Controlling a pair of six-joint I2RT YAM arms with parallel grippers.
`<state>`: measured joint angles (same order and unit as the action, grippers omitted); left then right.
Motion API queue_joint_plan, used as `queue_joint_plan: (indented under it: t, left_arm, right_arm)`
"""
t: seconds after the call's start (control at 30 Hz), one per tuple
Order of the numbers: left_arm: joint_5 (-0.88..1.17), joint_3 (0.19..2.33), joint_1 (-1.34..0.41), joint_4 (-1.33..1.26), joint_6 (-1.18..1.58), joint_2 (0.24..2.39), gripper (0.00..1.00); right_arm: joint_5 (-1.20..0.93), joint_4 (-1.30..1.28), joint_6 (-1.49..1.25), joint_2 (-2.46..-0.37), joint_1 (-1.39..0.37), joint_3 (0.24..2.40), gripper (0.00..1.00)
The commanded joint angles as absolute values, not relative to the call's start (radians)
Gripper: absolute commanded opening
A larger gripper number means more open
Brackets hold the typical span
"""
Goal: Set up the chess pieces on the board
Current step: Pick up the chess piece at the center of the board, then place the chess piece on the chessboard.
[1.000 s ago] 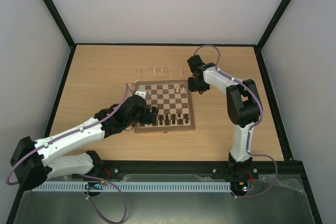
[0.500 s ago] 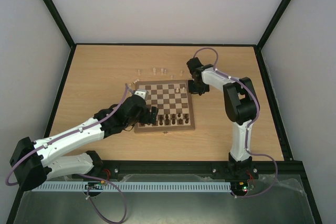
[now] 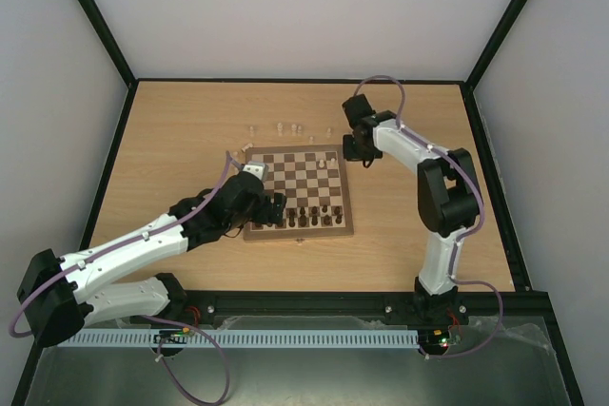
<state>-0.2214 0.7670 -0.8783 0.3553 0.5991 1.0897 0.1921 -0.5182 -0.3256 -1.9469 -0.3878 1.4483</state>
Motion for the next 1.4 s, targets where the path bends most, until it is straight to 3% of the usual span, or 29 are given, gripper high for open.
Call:
queue_joint_plan:
  t: [0.0, 0.47, 1.37]
  left_arm:
    - [-0.243, 0.757, -0.871, 0.37, 0.608, 1.068, 0.99]
    - [-0.267, 0.746, -0.871, 0.393, 0.629, 1.021, 0.99]
    - [-0.268, 0.738, -0.87, 0.388, 0.626, 1.019, 0.99]
  right_arm:
    - [0.174, -0.586, -0.329, -1.883, -0.417, 1.485, 0.1]
    - [0.104, -0.676, -0.309, -2.028, -0.608, 1.749, 0.1]
    - [0.123, -0.706, -0.304, -2.174, -0.646, 1.779, 0.14]
